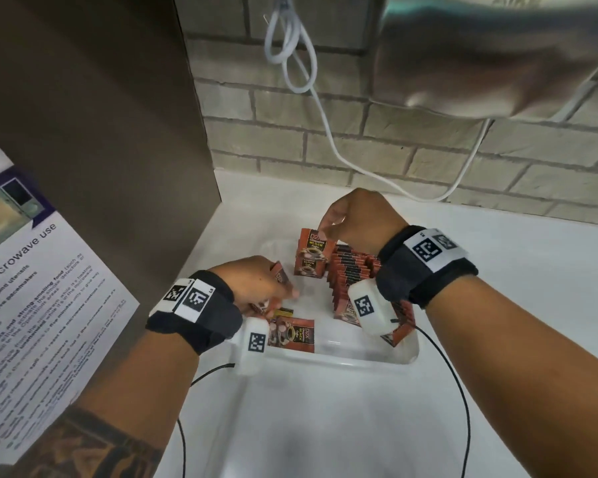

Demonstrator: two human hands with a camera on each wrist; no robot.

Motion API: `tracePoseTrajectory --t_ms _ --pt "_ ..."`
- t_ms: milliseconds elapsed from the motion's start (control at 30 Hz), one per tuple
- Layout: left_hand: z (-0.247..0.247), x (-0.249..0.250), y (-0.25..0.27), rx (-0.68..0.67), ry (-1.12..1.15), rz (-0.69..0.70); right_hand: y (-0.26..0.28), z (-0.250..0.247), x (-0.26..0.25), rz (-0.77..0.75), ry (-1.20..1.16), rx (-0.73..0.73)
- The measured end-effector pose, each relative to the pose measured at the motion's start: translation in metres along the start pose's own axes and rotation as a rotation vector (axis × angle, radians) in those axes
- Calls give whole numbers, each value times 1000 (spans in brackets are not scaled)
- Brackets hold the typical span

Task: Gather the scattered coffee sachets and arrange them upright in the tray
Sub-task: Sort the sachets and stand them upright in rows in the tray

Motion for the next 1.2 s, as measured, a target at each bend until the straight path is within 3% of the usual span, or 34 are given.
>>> tracePoseTrajectory --t_ms 100,200,433,833,1200 --pt "11 7 -18 -35 -100 2 -16 34 20 101 106 -74" --pt "23 9 -39 -108 -63 -26 -28 57 33 177 192 -108" --pt "28 6 -73 -105 -159 -43 -41 85 58 261 269 -187" --pt "28 3 -91 -124 -138 -57 -48 93 63 254 298 -233" --pt "30 0 -97 -127 -134 -40 -37 71 58 213 149 -154"
Point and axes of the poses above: each hand's wrist, its own y-axis away from the middle knuckle, its own z-axis out of the palm, x = y × z, the point moved 9 cm from there along -y, towards the middle knuckle, and after that the axes turned 4 degrees about -z, right-handed, at the moved point
